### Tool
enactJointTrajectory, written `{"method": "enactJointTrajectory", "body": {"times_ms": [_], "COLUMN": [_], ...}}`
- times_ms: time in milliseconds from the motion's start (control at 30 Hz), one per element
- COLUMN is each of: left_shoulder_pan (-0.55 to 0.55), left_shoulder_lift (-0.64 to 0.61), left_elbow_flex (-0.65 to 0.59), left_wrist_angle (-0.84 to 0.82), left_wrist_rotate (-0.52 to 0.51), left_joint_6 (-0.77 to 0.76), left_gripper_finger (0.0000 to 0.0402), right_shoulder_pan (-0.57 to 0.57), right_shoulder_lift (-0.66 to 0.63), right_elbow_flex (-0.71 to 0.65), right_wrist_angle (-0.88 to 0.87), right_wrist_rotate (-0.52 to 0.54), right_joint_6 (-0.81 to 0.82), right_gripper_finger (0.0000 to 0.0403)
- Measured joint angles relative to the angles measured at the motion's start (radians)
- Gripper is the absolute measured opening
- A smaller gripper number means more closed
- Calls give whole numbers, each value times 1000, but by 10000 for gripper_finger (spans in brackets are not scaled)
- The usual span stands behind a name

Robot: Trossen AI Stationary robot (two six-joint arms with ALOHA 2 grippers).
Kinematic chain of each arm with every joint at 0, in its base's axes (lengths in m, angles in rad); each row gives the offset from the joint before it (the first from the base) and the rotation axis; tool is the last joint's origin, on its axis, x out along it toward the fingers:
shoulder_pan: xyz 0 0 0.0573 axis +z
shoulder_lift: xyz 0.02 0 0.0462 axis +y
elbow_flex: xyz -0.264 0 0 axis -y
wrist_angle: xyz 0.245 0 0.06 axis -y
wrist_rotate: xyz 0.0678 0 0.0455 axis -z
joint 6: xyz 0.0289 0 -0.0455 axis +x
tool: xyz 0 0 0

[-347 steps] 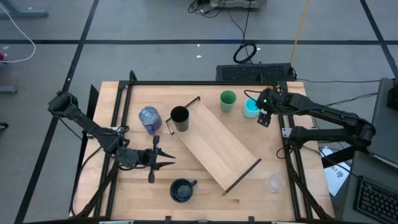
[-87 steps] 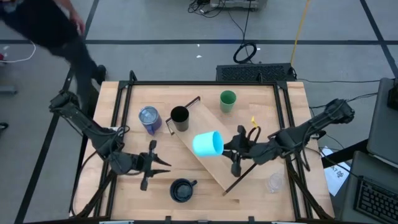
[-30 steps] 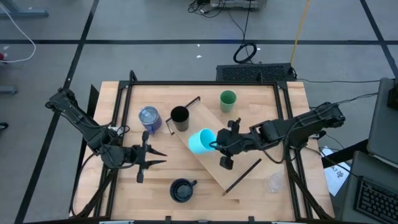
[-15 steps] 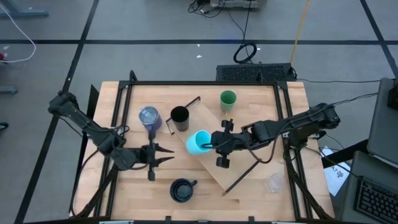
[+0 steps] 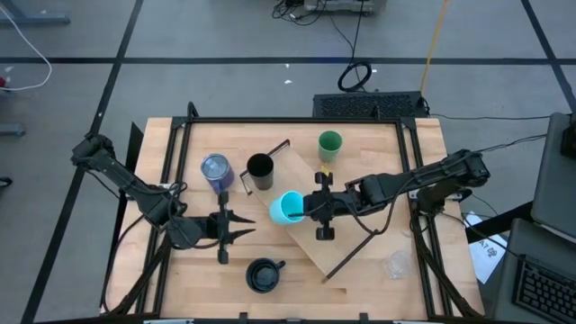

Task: Stack small to large cups/mugs on shelf
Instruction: Put the light blue mug on the shelf

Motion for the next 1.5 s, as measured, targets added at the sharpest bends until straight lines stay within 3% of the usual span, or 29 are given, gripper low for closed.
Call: {"method": "enactJointTrajectory", "body": {"times_ms": [133, 300, 500, 733, 1000, 1500], "left_shoulder_pan": [0, 0, 0, 0, 0, 0], "left_shoulder_lift": [0, 0, 0, 0, 0, 0], "left_elbow_flex": [0, 0, 0, 0, 0, 0], "left_wrist_angle": [-2, -4, -20, -23, -22, -21], "left_wrist_rotate": [0, 0, 1, 1, 1, 1], "left_joint_6": [-2, 4, 7, 15, 15, 15], "left_gripper_finger": [88, 88, 88, 88, 88, 88], "right_shoulder_pan": [2, 0, -25, -43, -44, -45], "right_shoulder_lift": [3, 4, 4, 4, 4, 4], "right_elbow_flex": [0, 0, 0, 0, 0, 0], "right_wrist_angle": [18, 33, 40, 8, -35, -37], "right_wrist_rotate": [72, 97, 84, -23, -25, -21], "right_joint_6": [-139, -191, -53, 79, 108, 109], "right_gripper_finger": [47, 47, 47, 48, 49, 122]}}
